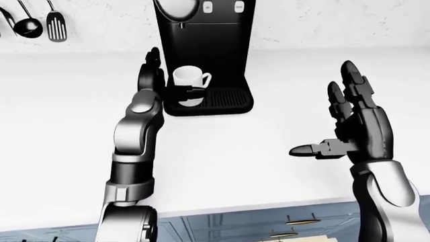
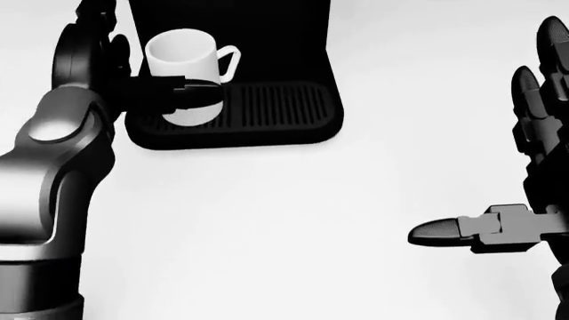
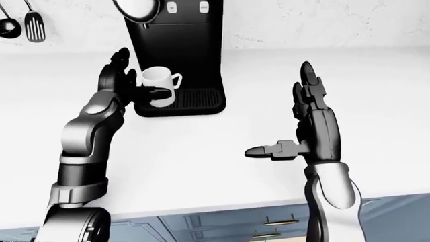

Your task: Pick the mug from under the coffee machine dispenser and place it on the counter.

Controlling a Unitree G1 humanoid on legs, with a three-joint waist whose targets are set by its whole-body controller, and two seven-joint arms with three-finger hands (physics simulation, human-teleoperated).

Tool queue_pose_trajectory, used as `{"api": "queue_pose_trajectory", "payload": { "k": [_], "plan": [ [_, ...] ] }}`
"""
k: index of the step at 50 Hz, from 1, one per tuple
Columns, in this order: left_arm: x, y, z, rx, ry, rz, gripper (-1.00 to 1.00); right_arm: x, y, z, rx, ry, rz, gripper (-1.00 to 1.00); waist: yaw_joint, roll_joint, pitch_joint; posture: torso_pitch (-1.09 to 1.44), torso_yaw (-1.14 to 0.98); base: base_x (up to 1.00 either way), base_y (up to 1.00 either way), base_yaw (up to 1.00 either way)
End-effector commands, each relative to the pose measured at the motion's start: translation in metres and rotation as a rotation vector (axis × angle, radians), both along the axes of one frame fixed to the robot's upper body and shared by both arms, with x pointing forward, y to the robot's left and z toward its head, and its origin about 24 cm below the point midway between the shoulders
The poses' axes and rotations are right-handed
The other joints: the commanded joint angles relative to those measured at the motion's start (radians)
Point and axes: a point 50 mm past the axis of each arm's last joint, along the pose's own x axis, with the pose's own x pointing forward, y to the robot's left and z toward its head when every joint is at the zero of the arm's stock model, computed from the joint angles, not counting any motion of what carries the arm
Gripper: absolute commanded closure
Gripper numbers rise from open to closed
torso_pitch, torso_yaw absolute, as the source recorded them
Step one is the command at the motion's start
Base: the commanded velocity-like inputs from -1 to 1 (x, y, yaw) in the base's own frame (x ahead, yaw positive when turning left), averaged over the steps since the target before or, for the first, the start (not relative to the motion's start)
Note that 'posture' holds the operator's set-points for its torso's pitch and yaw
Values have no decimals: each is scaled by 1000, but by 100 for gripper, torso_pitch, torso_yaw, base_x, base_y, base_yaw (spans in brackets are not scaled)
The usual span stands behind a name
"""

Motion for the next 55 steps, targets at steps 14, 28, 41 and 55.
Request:
{"api": "queue_pose_trajectory", "payload": {
  "k": [14,28,41,55],
  "plan": [
    [2,-40,9,-32,-90,-153,-100,-4,1,13,-22,-79,-1,-100,-3,1,-25,0,0,0,0,0],
    [-4,-49,4,-36,-89,-181,69,-4,0,14,-23,-81,-3,-100,0,15,-32,0,0,0,0,0],
    [-5,-52,-4,-42,-80,-184,100,-5,0,14,-24,-82,-5,-100,-13,16,-25,0,0,0,0,0],
    [-25,-44,17,-43,-122,-184,100,-5,-1,15,-29,-82,-6,-100,-17,18,-29,0,0,0,0,0]
  ]
}}
